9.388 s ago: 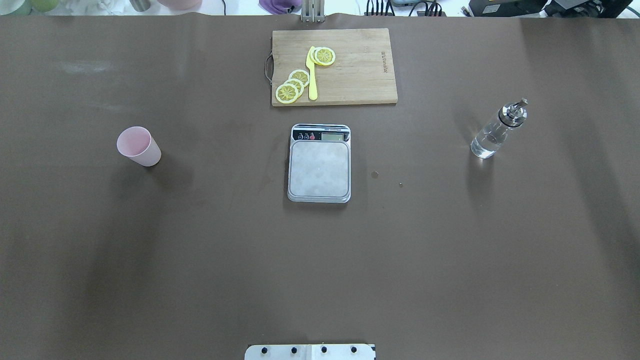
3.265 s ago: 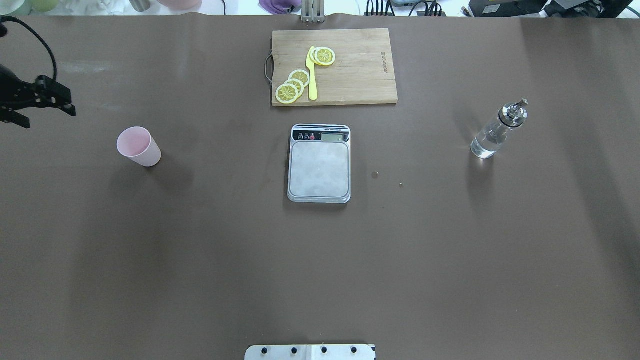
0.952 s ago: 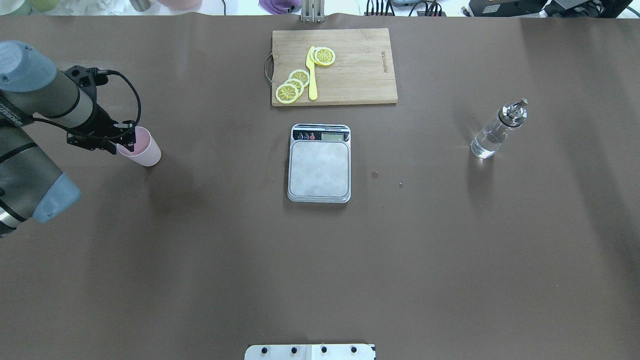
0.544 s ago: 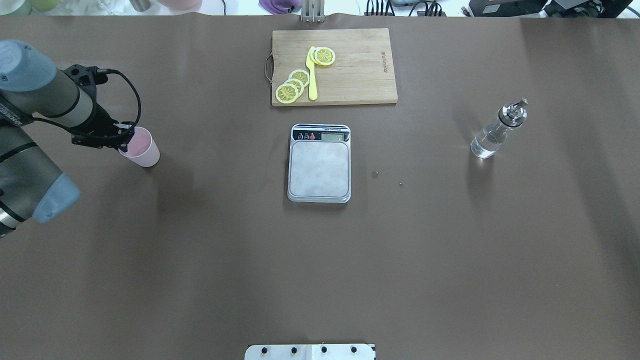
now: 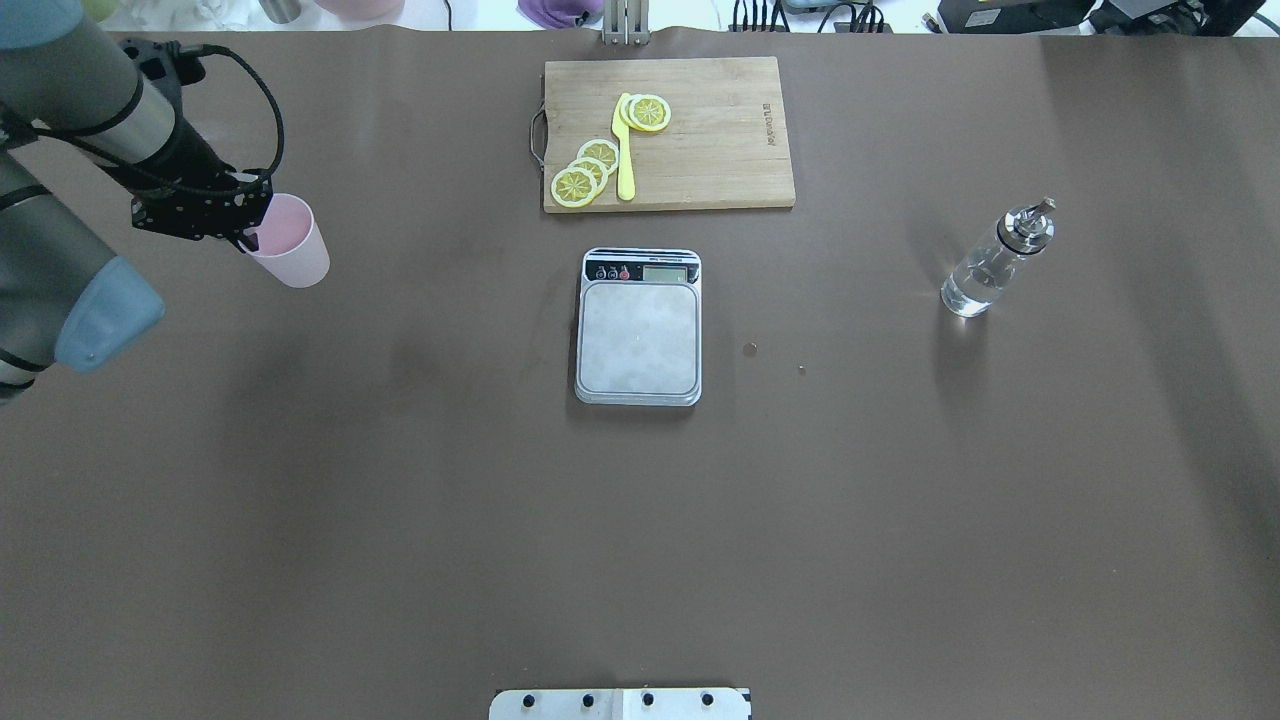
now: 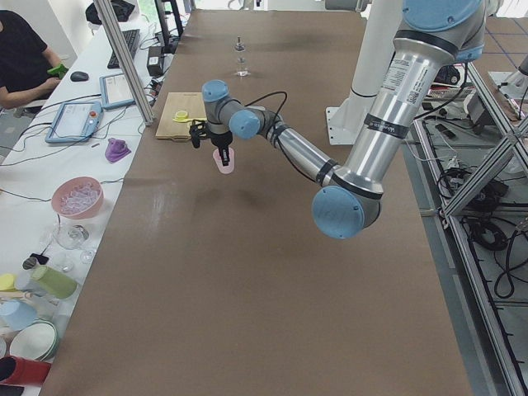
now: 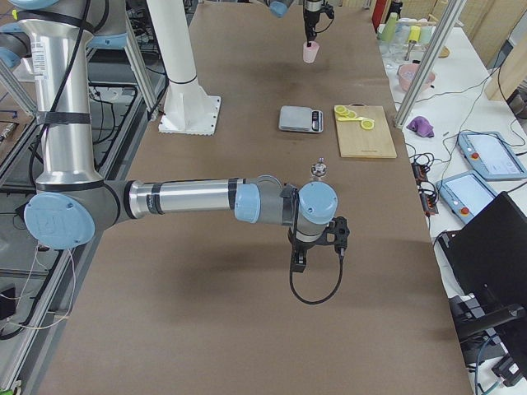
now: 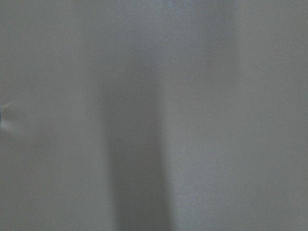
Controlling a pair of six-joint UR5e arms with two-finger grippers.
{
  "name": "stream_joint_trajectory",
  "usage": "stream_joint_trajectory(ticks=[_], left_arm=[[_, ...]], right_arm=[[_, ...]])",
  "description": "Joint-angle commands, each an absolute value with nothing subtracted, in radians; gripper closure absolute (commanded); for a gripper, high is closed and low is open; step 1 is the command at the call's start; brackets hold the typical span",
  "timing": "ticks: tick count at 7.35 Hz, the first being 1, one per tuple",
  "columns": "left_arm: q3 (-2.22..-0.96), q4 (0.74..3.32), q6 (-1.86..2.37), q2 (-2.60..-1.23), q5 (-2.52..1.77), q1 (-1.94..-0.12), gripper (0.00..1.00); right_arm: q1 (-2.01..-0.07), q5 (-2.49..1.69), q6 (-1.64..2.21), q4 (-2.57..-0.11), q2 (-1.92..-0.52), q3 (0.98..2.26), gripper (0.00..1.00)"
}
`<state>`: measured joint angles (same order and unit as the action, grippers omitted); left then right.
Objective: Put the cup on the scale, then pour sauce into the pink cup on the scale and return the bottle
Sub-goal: 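Carry the pink cup with the left gripper onto the scale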
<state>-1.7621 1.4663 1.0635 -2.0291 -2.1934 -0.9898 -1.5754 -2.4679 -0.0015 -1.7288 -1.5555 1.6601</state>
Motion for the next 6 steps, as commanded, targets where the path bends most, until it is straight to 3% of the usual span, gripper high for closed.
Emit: stream_joint_trajectory(ticks=[1, 5, 6], left_arm=[[-1.757, 1.335, 1.225, -2.204, -2.198, -0.968, 1.0], [-1.524, 1.339, 1.575, -2.549, -2.143, -0.789, 1.0], [-1.484, 1.354, 1.606, -2.569, -2.102, -0.729, 1.0]], right_arm=[[-1.575, -2.47, 0.002, -1.729, -1.555, 1.663, 0.0], [-1.575, -2.468, 0.005, -1.729, -1.549, 1.666, 0.0], [-1.575, -2.47, 0.005, -1.729, -1.548, 1.666, 0.0]])
